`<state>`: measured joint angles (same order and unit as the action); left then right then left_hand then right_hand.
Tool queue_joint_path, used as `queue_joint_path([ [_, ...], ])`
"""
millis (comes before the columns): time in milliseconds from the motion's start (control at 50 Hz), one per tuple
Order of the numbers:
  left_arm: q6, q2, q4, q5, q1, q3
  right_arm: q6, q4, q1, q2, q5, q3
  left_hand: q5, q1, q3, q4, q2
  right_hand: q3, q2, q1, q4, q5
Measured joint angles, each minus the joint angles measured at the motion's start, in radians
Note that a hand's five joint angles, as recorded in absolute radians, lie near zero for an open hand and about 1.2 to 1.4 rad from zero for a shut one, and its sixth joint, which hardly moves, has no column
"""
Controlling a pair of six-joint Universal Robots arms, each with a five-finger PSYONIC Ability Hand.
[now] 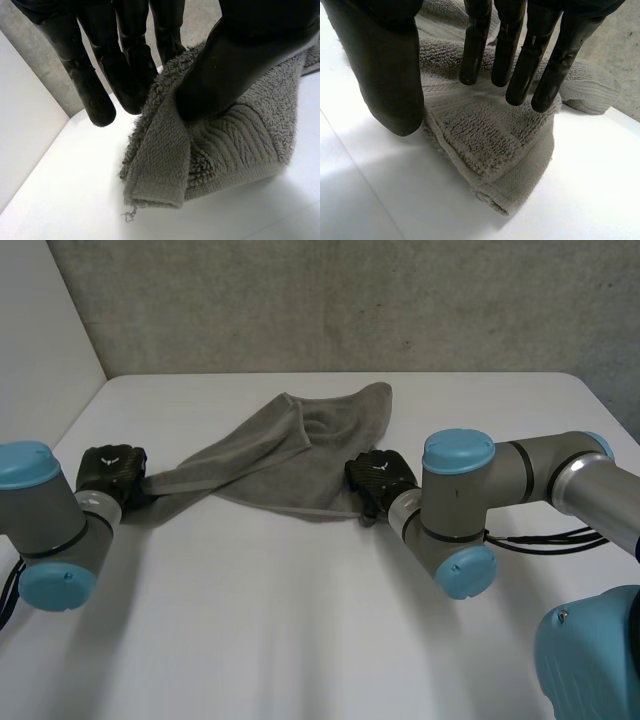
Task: Fold the towel.
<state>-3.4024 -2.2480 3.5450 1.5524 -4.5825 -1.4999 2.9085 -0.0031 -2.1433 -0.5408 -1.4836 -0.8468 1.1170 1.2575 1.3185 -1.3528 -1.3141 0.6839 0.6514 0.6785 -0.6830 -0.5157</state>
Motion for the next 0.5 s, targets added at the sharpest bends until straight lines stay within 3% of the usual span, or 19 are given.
queue_joint_path([
  [220, 0.000, 0.010, 0.000, 0.000, -0.001, 0.000, -0.001, 0.001, 0.001, 0.029, -0.007, 0.043, 0.006, 0.004, 0.008, -0.006, -0.005, 0.047, 0.065, 0.048, -0.046, -0.037],
  [280, 0.000, 0.013, 0.000, 0.000, -0.003, 0.001, -0.002, 0.001, 0.002, 0.037, -0.015, 0.058, 0.006, 0.004, 0.008, -0.006, -0.005, 0.163, 0.198, 0.167, -0.163, -0.152],
  [400, 0.001, 0.022, -0.002, 0.000, -0.010, 0.003, -0.004, 0.004, 0.003, 0.042, -0.023, 0.078, 0.006, 0.004, 0.008, -0.006, -0.005, 0.626, 0.663, 0.646, -0.628, -0.631],
  [500, 0.016, 0.044, -0.032, 0.003, -0.018, 0.019, -0.001, 0.021, 0.009, 0.032, -0.020, 0.080, 0.006, 0.004, 0.010, -0.006, -0.005, 0.650, 0.670, 0.650, -0.656, -0.645],
])
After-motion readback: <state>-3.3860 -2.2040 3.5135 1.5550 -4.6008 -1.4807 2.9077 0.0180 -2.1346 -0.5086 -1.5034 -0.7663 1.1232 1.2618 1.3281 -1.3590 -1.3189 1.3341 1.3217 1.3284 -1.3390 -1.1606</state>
